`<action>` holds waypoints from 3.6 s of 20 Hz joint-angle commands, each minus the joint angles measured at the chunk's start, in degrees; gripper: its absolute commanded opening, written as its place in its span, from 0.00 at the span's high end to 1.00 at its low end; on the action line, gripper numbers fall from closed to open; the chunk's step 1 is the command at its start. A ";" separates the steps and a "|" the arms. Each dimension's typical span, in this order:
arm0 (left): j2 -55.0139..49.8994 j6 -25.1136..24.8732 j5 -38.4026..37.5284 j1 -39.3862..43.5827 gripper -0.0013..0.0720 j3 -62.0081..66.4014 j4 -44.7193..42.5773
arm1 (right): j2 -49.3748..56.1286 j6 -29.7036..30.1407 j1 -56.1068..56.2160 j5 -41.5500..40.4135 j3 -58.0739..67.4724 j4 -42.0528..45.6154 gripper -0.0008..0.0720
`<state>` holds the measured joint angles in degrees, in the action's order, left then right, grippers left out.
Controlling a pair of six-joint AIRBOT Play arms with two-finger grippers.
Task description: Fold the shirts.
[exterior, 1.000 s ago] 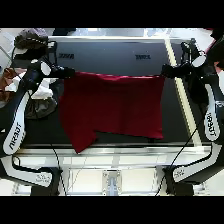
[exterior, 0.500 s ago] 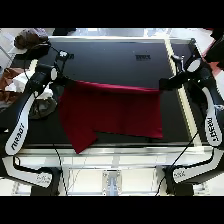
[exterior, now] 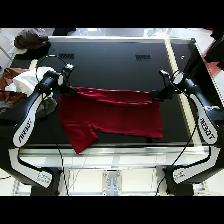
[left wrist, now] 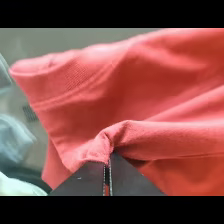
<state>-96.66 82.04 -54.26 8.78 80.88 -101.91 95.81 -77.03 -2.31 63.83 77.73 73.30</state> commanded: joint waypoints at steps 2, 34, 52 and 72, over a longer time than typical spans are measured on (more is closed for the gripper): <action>-0.59 -0.48 -2.89 0.00 0.97 -0.02 -0.09 | 0.52 -2.08 0.15 -0.35 -0.39 1.79 0.97; 51.63 4.68 -12.13 -29.79 0.29 -68.19 61.27 | -26.23 2.80 -16.57 14.14 -1.60 2.80 0.43; 43.78 -2.38 -11.15 -35.63 0.35 -63.91 52.24 | -26.23 2.69 -16.57 18.64 -1.60 -3.02 0.43; 43.36 -7.52 -9.05 -26.49 0.97 -61.11 60.00 | -35.19 1.53 -23.63 13.29 -21.24 2.36 0.43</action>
<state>-56.05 74.74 -62.67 -17.82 19.11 -41.71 63.92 -74.19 -21.96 81.10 66.89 75.83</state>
